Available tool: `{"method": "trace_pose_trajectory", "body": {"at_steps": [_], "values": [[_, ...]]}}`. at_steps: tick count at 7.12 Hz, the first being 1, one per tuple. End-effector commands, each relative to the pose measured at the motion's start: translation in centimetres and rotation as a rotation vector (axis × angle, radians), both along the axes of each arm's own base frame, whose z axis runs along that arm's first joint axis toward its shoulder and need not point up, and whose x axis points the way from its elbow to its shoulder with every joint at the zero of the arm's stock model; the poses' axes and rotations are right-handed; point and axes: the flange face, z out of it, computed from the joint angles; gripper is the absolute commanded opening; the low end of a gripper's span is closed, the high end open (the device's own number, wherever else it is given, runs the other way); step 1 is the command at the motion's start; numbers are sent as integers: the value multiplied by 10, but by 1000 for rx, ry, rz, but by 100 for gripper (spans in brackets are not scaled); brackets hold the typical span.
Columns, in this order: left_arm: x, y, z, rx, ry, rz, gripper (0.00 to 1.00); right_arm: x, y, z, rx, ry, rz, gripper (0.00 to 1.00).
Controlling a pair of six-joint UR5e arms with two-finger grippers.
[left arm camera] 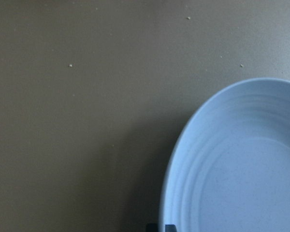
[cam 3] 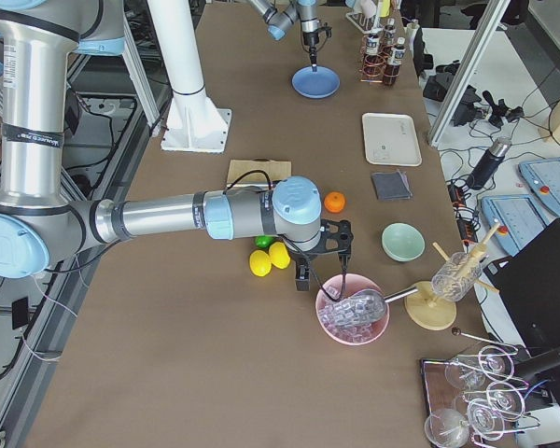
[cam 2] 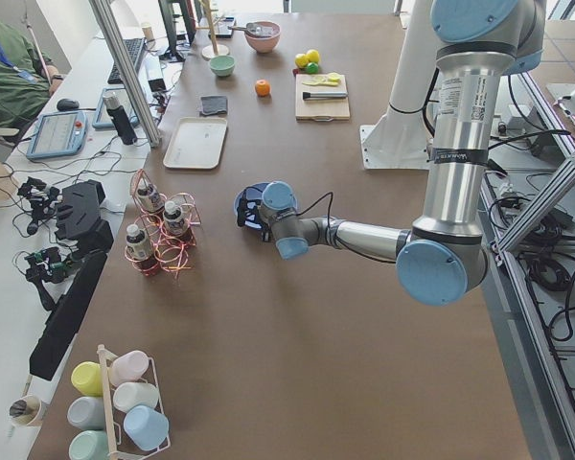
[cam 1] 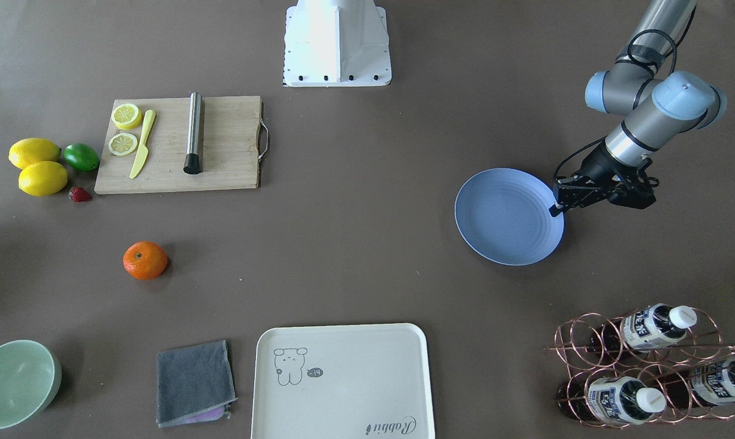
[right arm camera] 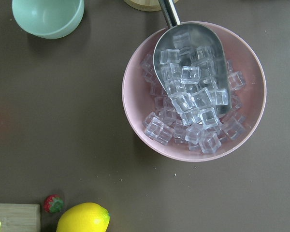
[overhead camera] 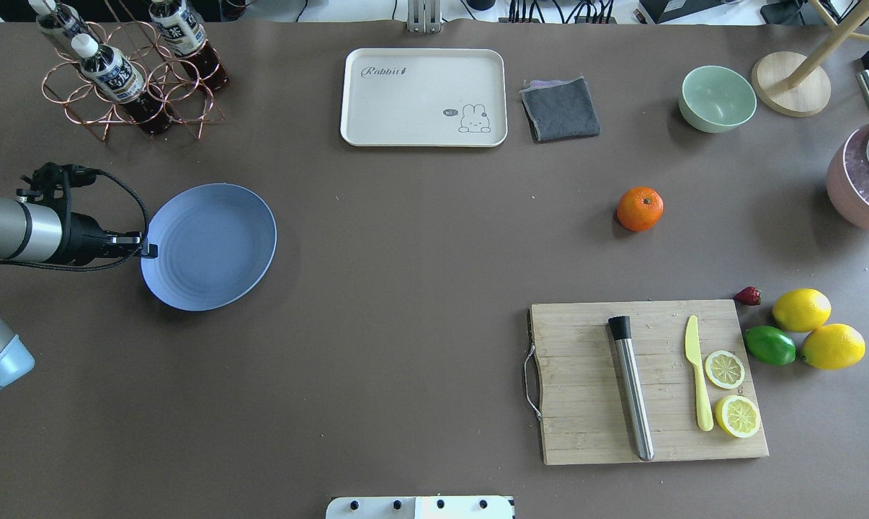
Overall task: Pick orange to plate
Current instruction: 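Lift and slide the blue plate with the left gripper toward the table center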
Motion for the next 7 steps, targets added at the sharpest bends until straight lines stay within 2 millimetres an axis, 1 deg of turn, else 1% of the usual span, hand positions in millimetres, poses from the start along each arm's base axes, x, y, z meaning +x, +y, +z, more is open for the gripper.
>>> {"method": "trace_pose_trajectory", "body": {"at_steps": [1,2,3,4,5,6,7], "values": [[-32,-6,-49,-40,69,48,0,-10,-29,-35,16,-6,8,100],[-35,-3,-85,-58,64,46,0,-30,-44,-54,-16,-18,24,100],[-26,-14,-130,-98,80,22,0,-56,-61,-79,-45,-33,38,100],[-3,-22,-168,-107,109,1,0,-101,-76,-101,-92,-35,37,100],[45,-12,-194,-136,112,-17,0,-142,-85,-118,-122,-11,40,100],[97,4,-227,-145,101,-37,0,-171,-87,-127,-133,13,38,100],[132,17,-256,-163,100,-51,0,-192,-86,-131,-93,1,15,100]]}}
